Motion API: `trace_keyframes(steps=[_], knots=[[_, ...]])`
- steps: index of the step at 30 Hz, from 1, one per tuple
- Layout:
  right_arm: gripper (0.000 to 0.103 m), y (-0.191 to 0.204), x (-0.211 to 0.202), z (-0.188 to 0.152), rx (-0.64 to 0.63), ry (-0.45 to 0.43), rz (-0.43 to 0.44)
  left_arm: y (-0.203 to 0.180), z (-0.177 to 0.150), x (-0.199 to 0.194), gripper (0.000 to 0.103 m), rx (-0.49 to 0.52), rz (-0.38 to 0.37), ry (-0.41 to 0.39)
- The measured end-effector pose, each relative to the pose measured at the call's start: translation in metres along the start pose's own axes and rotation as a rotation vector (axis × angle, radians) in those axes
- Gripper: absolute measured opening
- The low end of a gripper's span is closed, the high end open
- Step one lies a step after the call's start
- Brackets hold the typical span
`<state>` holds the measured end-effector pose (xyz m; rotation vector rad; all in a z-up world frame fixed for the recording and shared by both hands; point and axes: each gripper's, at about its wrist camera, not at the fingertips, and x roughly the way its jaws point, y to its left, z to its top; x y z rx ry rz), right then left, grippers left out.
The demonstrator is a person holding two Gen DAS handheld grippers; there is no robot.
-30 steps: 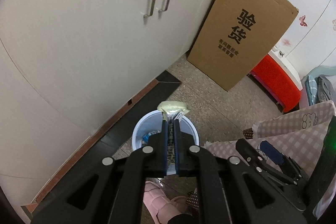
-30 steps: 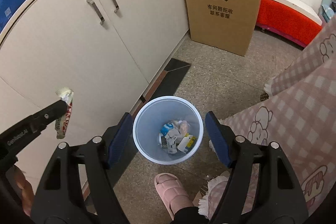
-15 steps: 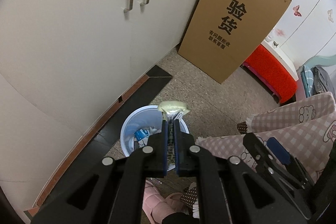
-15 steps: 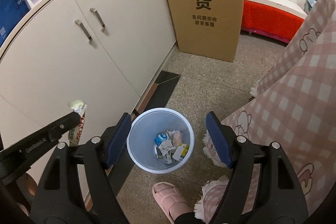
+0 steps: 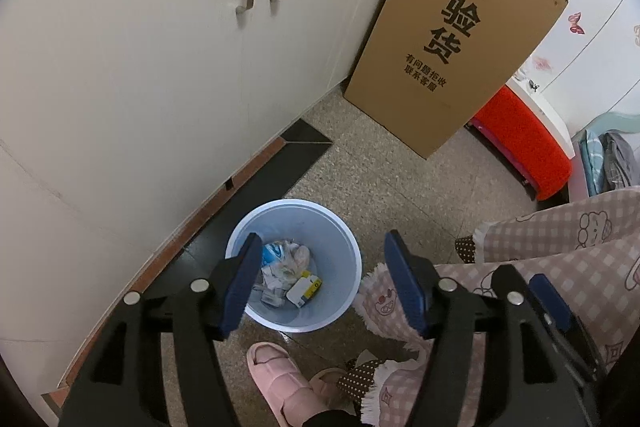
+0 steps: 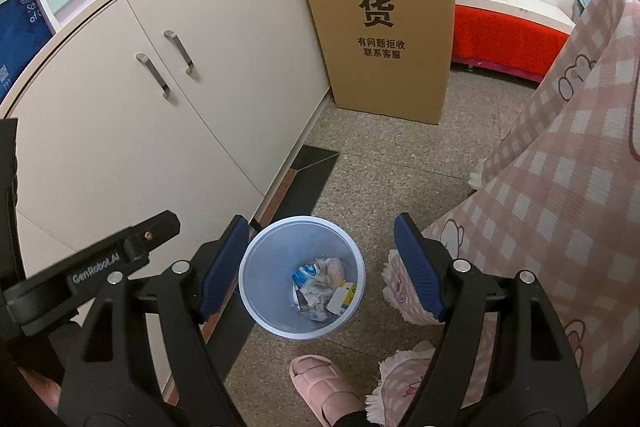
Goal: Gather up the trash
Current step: 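Carry both items to the wastebasket and open both grippers over it, then move both tools back over the table toward the yellow paper bag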
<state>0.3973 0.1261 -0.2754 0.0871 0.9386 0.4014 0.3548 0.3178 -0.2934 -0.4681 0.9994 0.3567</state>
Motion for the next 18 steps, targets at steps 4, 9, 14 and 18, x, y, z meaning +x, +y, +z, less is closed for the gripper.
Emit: trace_keyframes(steps=[4,9,14,18], knots=[[0.074,0.002,-0.008,0.000,-0.003,-0.015,0.003,0.005,-0.005,-0.012,0.062,0.002,0.012,-0.011],[0.074,0.016,-0.037,0.005,-0.017,-0.059,0.034,0.016,-0.012,-0.044,0.062,-0.015,0.018,-0.058],[0.074,0.028,-0.088,0.004,-0.031,-0.124,0.084,0.014,-0.019,-0.101,0.062,-0.008,-0.006,-0.145],[0.074,0.024,-0.137,0.008,-0.020,-0.192,0.107,0.000,-0.024,-0.150,0.062,0.002,-0.050,-0.216]])
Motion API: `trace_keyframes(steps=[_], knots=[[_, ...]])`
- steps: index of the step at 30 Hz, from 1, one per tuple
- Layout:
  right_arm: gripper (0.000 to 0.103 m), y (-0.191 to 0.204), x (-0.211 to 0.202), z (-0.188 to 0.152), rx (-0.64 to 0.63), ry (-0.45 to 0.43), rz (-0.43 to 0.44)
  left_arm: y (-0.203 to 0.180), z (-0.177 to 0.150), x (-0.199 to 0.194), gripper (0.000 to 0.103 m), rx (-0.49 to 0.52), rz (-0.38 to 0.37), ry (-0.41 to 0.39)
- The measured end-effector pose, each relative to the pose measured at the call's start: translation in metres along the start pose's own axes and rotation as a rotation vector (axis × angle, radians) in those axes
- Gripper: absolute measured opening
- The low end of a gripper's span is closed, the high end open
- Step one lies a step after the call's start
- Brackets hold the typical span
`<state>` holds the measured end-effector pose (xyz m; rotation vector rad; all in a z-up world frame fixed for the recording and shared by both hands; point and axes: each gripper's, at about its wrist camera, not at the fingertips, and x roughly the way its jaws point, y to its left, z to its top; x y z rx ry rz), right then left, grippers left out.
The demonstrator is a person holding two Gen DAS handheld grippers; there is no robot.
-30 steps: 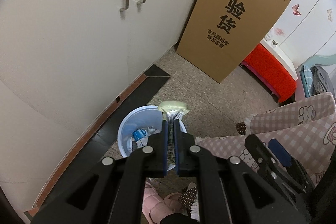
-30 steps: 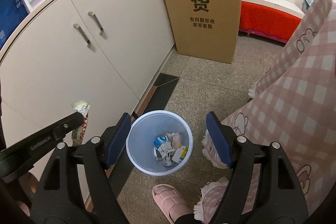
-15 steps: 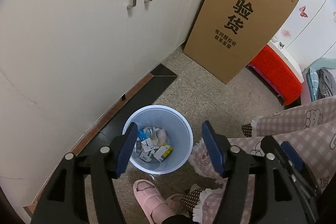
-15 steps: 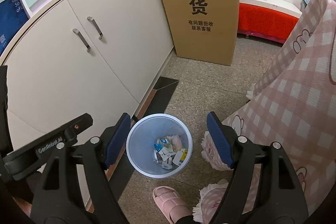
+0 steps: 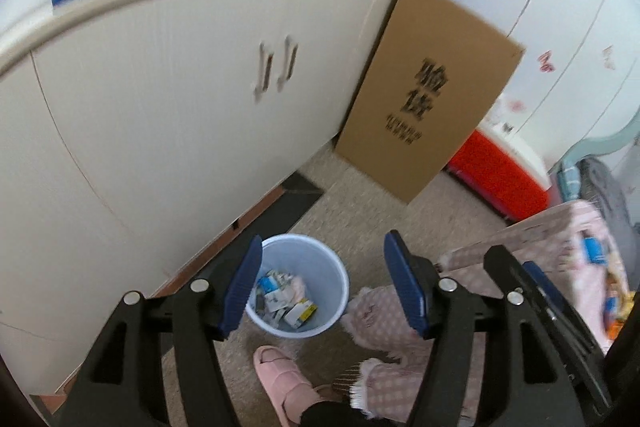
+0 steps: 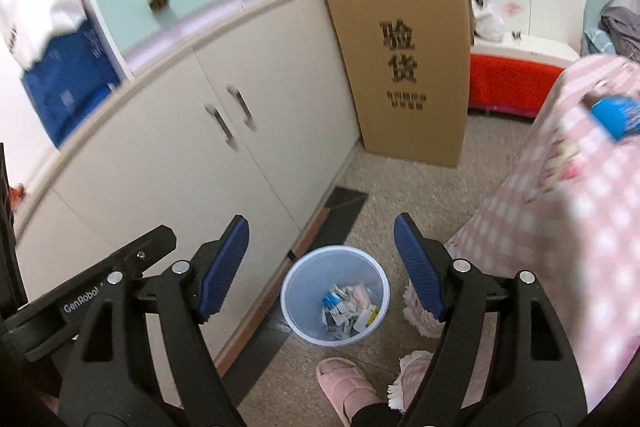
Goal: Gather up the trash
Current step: 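Move both tools back over the table toward the yellow paper bag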
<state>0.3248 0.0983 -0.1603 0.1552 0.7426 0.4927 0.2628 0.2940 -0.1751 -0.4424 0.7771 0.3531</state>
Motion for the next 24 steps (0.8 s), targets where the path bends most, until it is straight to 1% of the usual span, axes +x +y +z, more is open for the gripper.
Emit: trace_keyframes(steps=[3,6,8,10,12,15,16,18,21,23,24], knots=[[0.076,-0.010,-0.042,0.008,0.017,-0.059,-0.004,-0.022,0.000,-0.033,0.064,0.027,-0.043,-0.043],[0.076,-0.029,-0.080,0.016,0.030,-0.108,-0.027,-0.056,-0.003,-0.061,0.065,0.079,-0.099,-0.067],[0.076,-0.047,-0.102,0.020,0.050,-0.129,-0.046,-0.078,-0.008,-0.072,0.065,0.112,-0.132,-0.066],[0.076,-0.070,-0.124,0.025,0.070,-0.150,-0.073,-0.106,-0.014,-0.082,0.065,0.151,-0.183,-0.059],[0.076,-0.097,-0.146,0.027,0.092,-0.170,-0.115,-0.141,-0.022,-0.088,0.065,0.198,-0.224,-0.052],[0.078,-0.140,-0.177,0.028,0.121,-0.189,-0.189,-0.185,-0.035,-0.091,0.066,0.265,-0.264,-0.036],[0.079,-0.150,-0.183,0.027,0.130,-0.190,-0.205,-0.204,-0.042,-0.092,0.066,0.294,-0.292,-0.021],[0.083,-0.180,-0.200,0.023,0.155,-0.197,-0.259,-0.229,-0.055,-0.093,0.066,0.334,-0.310,-0.005],[0.086,-0.221,-0.219,0.015,0.194,-0.203,-0.337,-0.273,-0.074,-0.089,0.066,0.408,-0.350,0.023],[0.091,-0.249,-0.228,0.010,0.234,-0.184,-0.399,-0.294,-0.082,-0.083,0.066,0.435,-0.364,0.052],[0.092,-0.260,-0.230,0.008,0.248,-0.167,-0.421,-0.301,-0.086,-0.079,0.066,0.443,-0.368,0.066]])
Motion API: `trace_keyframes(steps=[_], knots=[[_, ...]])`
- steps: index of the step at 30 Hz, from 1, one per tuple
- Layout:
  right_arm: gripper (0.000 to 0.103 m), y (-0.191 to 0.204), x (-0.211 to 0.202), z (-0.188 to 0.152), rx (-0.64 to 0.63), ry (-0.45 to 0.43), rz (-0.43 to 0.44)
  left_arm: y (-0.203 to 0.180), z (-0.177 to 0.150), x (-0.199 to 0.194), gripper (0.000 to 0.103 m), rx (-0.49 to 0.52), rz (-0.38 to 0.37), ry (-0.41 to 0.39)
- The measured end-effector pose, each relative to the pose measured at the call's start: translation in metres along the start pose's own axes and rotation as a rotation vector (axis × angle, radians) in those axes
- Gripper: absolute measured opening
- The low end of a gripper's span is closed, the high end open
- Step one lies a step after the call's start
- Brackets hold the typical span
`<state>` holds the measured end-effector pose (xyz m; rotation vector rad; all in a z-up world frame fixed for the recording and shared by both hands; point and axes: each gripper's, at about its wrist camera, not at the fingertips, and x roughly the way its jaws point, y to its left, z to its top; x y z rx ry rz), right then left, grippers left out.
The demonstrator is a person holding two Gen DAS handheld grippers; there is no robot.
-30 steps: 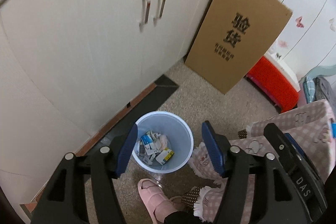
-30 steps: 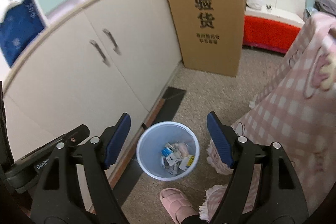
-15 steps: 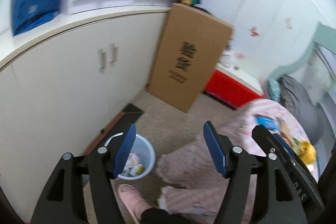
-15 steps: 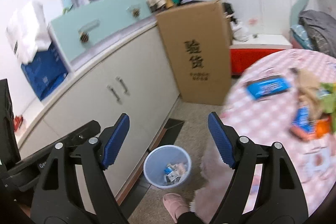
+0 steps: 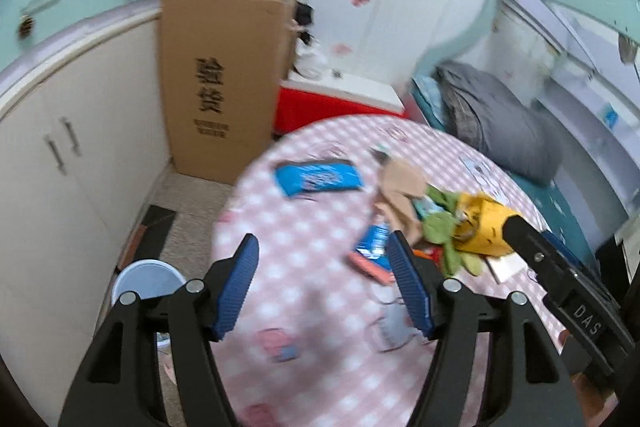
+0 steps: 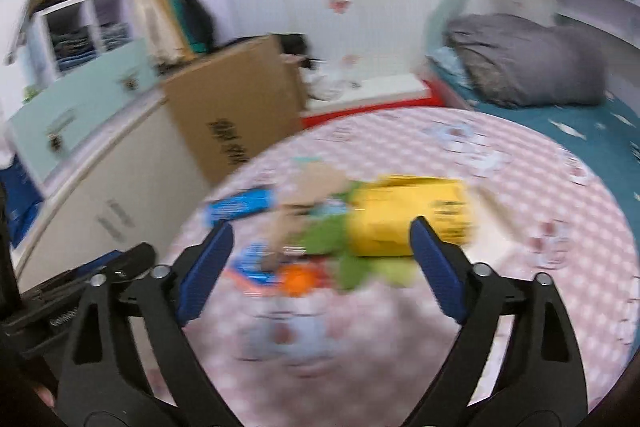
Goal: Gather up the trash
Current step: 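Move both tools back over the table toward the yellow paper bag, then grasp the yellow paper bag with the right gripper while the left grasps the beige sock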
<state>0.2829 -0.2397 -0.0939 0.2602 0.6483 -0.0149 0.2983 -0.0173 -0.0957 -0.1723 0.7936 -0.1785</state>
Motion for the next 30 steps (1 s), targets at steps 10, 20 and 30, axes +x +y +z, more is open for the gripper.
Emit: trace_keyframes(steps=[10,20,30], knots=[[0.096,-0.032,0.040,0.010,-0.003,0.075,-0.017,-0.037,0.011,0.059,0.066,0.027,-0.021,0.081],[0.096,-0.028,0.077,0.008,-0.013,0.131,-0.035,-0.039,0.022,0.093,0.059,0.018,-0.051,0.120],[0.087,-0.028,0.070,0.009,-0.027,0.089,-0.065,-0.051,0.026,0.103,0.002,0.042,-0.126,0.116]])
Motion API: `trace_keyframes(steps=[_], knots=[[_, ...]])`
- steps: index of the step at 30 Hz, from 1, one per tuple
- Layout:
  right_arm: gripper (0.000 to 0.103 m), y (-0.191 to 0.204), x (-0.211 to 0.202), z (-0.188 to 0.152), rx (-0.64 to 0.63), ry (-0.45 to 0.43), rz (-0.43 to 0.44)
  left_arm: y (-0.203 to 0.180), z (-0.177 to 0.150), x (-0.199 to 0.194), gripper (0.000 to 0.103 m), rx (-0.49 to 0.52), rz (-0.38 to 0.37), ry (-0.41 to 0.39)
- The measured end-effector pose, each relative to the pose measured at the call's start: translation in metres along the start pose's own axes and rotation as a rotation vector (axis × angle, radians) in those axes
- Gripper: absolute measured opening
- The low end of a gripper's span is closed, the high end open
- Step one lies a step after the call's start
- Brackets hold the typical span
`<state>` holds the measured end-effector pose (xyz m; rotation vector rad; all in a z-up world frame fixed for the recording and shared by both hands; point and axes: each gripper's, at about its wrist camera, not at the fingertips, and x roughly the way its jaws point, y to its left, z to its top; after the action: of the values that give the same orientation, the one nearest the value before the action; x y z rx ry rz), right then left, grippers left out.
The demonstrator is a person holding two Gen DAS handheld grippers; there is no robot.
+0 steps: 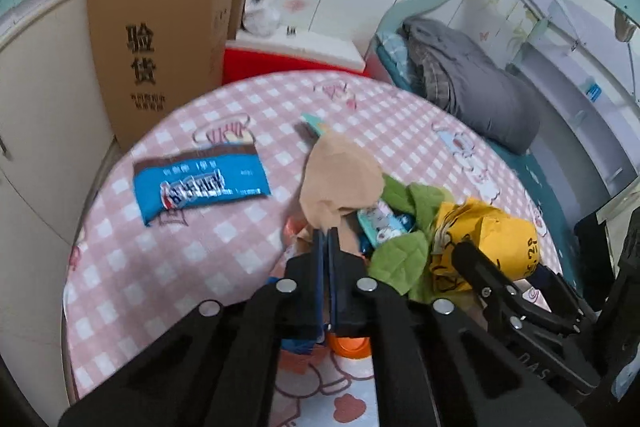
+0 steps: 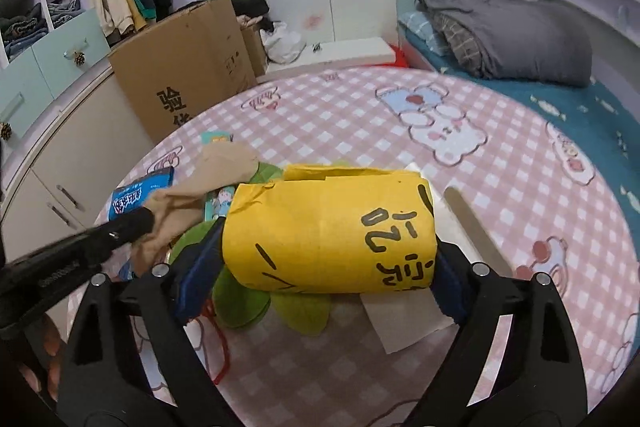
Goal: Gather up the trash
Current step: 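Grasp the yellow paper bag with the right gripper while the left grasps the beige sock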
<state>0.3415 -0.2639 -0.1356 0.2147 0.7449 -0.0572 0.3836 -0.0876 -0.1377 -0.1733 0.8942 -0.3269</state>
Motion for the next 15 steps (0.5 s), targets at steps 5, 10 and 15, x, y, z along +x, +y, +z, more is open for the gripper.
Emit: trace_keyframes(steps=[5,10,15], knots=[[0.086,0.003,-0.023,0.010,0.004,-0.053,-0.001,0.000,0.003,-0.039,0.002,-0.002,-0.028,-0.125],[0.086,0.013,-0.051,0.017,0.006,-0.092,0.035,0.008,0.007,-0.089,0.002,-0.023,-0.045,-0.225],[0.086,0.041,-0.079,0.020,-0.019,-0.108,0.104,0.019,0.003,-0.137,0.002,-0.029,-0.037,-0.300]])
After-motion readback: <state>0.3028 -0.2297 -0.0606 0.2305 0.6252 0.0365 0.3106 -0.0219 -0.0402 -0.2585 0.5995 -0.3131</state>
